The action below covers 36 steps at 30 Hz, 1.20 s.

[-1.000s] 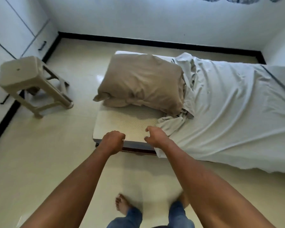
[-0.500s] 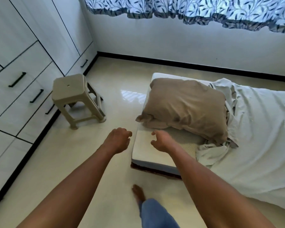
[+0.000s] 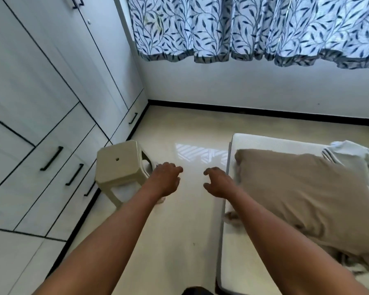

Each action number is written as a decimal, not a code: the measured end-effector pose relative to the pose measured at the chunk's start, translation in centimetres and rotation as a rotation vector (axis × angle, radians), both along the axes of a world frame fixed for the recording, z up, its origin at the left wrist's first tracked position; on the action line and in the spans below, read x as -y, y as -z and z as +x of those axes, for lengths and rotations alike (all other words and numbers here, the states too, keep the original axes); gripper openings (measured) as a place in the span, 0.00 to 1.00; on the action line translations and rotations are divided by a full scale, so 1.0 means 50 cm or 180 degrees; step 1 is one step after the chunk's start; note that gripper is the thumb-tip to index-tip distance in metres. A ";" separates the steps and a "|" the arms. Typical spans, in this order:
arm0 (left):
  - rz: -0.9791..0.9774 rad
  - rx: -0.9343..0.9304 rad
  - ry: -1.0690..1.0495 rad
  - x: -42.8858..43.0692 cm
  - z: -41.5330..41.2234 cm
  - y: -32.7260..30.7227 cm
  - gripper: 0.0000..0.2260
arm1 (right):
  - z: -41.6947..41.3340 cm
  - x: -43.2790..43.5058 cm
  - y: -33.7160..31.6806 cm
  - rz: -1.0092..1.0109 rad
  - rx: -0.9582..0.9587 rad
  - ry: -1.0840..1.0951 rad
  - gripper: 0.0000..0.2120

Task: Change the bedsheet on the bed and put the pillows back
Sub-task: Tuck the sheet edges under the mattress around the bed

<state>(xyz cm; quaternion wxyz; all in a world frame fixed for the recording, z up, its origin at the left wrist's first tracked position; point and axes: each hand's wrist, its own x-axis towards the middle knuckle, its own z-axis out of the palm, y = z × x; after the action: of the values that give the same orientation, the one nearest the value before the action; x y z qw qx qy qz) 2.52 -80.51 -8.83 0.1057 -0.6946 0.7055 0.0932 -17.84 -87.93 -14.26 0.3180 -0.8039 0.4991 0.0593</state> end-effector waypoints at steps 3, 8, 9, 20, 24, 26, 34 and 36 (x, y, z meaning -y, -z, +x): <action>0.0002 0.0055 0.0187 0.134 0.065 -0.020 0.18 | 0.061 0.117 -0.029 -0.0141 0.0038 0.0131 0.25; -0.0122 0.0113 0.0723 0.403 0.140 -0.009 0.18 | 0.122 0.339 -0.021 -0.0297 0.0003 0.0597 0.25; -0.0113 0.0097 0.0809 0.462 0.153 -0.002 0.18 | 0.129 0.384 -0.019 -0.0294 0.0024 0.0754 0.25; 0.0082 -0.0076 0.2153 1.008 0.057 0.009 0.18 | 0.049 0.739 -0.035 -0.0189 -0.0066 0.2160 0.28; 0.0031 -0.0020 0.2819 1.206 -0.064 0.036 0.18 | -0.034 0.877 0.005 -0.0157 -0.0091 0.2733 0.27; 0.0052 -0.0124 0.2990 1.292 -0.125 0.048 0.17 | -0.075 0.947 0.027 -0.0096 -0.0043 0.2963 0.27; 0.0231 -0.0112 0.4000 1.557 -0.373 0.057 0.17 | -0.224 1.127 0.029 -0.0034 -0.0078 0.3860 0.27; 0.0298 -0.0025 0.4317 1.606 -0.440 0.054 0.17 | -0.267 1.147 0.025 0.0002 -0.0167 0.4099 0.27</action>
<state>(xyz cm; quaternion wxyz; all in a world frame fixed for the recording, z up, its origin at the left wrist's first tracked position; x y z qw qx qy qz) -19.46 -160.81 -11.54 0.1682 -0.0928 0.9806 0.0392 -31.18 -145.28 -15.52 0.2779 -0.3415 0.8893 -0.1237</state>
